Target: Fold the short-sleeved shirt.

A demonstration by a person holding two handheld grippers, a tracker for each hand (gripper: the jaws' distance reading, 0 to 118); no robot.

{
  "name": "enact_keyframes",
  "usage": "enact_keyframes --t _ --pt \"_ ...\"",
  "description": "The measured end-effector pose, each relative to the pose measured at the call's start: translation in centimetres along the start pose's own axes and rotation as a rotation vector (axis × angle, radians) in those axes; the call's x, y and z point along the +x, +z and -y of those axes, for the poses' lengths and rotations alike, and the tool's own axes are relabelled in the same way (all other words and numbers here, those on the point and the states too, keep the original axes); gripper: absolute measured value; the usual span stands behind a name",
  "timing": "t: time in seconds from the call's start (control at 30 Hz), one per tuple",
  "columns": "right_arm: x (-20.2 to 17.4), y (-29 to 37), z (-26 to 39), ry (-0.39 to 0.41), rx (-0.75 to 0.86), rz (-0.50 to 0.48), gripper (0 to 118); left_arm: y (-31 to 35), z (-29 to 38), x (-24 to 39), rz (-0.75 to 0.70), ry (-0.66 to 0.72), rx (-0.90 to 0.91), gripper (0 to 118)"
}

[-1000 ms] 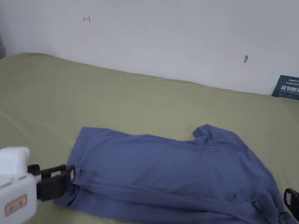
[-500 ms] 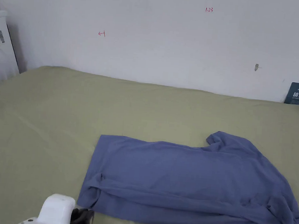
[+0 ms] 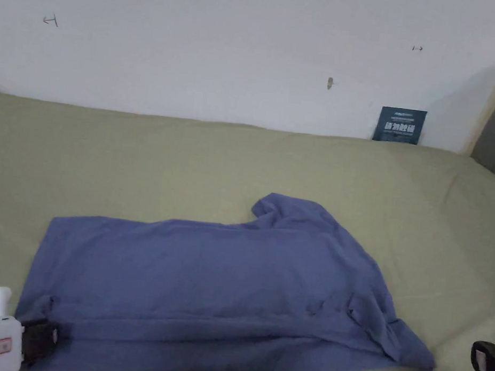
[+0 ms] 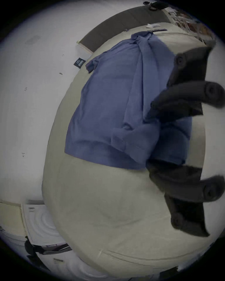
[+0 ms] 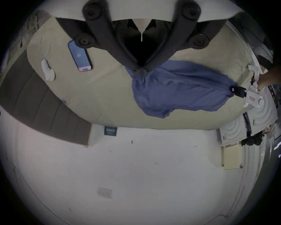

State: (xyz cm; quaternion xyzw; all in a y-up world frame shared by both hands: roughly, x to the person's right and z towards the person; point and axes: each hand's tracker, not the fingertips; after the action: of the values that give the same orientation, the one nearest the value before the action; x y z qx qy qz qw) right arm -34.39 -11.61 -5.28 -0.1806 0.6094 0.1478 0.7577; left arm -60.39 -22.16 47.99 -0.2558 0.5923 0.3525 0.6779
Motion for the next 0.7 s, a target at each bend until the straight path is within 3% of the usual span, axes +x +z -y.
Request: enact_keyframes --t 0.03,0.1,0.13,0.17,0.23,0.27,0.43,0.5,0.57,0.63,0.67,0.7 --pt "0.7 -0.8 0.2 -0.029 -0.039 -0.003 0 0.4 -0.1 0.0 0.028 -0.006 0.01 47" --pt "1.9 -3.0 0.6 -0.067 -0.101 -0.033 0 1.1 -0.5 0.5 0.12 0.021 -0.001 11" --pt "2.5 -4.6 0.9 -0.059 -0.144 -0.041 5 1.9 -0.8 1.0 0.069 0.012 0.006 11" --pt "2.4 -5.8 0.8 -0.036 -0.17 -0.032 23 2.0 -0.7 1.2 0.06 0.002 0.011 11" --pt "2.8 -9.4 1.6 0.014 -0.26 -0.051 84 2.1 -0.7 1.1 0.07 -0.002 0.013 10" --pt "2.7 -10.9 2.1 0.056 -0.28 -0.054 89 1.5 -0.5 0.5 0.07 0.019 0.006 10" --pt "0.1 -14.8 3.4 0.254 -0.29 -0.112 87 1.0 -0.4 -0.9 0.107 0.086 -0.004 10" --pt "-0.2 -16.0 3.6 0.249 -0.311 -0.093 87 0.9 -0.4 -0.9 0.107 0.072 -0.006 10" --pt "0.6 -16.6 3.6 0.165 -0.315 -0.085 78 1.1 -0.2 -0.7 0.11 0.068 -0.007 11" --pt "1.7 -16.4 3.5 0.01 -0.273 -0.105 57 1.2 -0.4 -1.0 0.127 0.094 -0.012 10" --pt "2.1 -16.3 3.5 -0.043 -0.264 -0.122 40 0.9 -0.3 -1.4 0.132 0.101 -0.012 10" --pt "2.9 -16.4 3.4 -0.072 -0.243 -0.113 6 0.8 -0.3 -1.5 0.135 0.104 -0.013 10"
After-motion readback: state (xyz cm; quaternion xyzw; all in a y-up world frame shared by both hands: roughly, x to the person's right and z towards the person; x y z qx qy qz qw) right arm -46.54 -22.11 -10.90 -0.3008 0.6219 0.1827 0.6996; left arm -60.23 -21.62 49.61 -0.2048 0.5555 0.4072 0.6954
